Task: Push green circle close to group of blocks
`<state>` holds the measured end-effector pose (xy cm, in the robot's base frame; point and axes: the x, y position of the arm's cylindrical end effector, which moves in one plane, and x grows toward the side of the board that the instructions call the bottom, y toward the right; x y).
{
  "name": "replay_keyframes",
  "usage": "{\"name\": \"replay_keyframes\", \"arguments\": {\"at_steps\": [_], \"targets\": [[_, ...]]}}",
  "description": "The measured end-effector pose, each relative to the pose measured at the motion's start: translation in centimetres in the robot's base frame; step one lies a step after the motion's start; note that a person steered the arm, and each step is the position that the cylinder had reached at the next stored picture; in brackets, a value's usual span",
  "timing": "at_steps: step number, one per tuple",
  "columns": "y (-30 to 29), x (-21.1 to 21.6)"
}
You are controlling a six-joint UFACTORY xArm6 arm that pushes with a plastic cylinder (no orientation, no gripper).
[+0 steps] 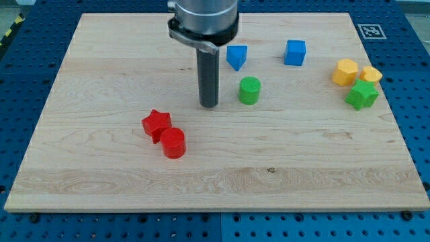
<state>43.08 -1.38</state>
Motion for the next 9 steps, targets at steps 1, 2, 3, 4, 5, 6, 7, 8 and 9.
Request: {"name": "replay_keyframes", "arguments": {"at_steps": [1, 2, 3, 4, 5, 6, 7, 8, 9], "targets": [[7.8, -0.6], [15.8, 0.6], [17.4, 0.6], [13.9, -0.3], [13.6, -2.5], [15.5, -3.6], [19.0, -3.3], [20.5, -2.7], [18.9, -2.7]]}}
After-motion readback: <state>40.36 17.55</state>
